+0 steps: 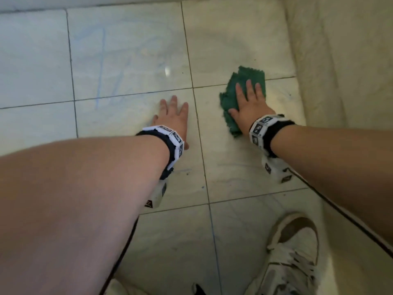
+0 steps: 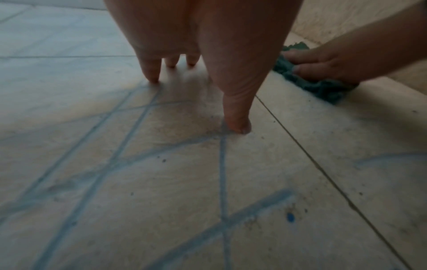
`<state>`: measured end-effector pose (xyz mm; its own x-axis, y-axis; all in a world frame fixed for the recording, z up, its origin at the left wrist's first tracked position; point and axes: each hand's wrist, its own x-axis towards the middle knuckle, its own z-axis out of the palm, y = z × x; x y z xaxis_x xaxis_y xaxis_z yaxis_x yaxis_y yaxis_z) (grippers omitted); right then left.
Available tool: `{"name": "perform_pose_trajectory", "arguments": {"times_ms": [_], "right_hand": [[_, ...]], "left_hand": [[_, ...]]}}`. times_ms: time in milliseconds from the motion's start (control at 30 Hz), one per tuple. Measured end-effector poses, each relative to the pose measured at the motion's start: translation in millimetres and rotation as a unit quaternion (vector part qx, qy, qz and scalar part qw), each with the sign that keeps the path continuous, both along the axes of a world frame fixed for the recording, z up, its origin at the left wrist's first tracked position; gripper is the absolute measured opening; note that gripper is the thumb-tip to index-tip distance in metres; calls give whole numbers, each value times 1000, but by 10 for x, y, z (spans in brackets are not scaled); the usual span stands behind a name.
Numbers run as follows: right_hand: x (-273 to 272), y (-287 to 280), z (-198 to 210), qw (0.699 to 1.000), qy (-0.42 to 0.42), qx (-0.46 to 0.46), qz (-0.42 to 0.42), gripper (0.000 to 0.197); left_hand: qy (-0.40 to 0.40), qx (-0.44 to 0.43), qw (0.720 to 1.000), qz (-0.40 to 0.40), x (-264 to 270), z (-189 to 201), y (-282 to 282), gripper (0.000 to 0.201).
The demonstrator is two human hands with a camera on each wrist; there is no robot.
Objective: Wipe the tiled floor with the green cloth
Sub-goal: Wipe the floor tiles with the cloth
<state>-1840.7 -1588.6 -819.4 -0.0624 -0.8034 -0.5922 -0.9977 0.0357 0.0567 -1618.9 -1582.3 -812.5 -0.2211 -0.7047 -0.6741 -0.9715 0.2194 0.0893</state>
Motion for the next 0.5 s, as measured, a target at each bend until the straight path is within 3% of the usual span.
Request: {"name": "perform_pose_trajectory", "arguments": {"times_ms": [167, 233, 367, 500], "right_hand": [[-118, -109, -11, 999, -7, -2, -46, 74], [74, 91, 17, 1000, 9, 0, 23, 74], [496, 749, 31, 985, -39, 37, 163, 79], [550, 1010, -30, 978, -57, 45, 196, 82]], "left_hand": [[-20, 5, 1000, 8, -70, -1, 6, 127], [-18, 5, 1000, 13, -108, 1, -12, 123], [-12, -4, 999, 30, -191, -16, -22, 115], [-4, -15, 999, 47, -227, -49, 2, 109]]}}
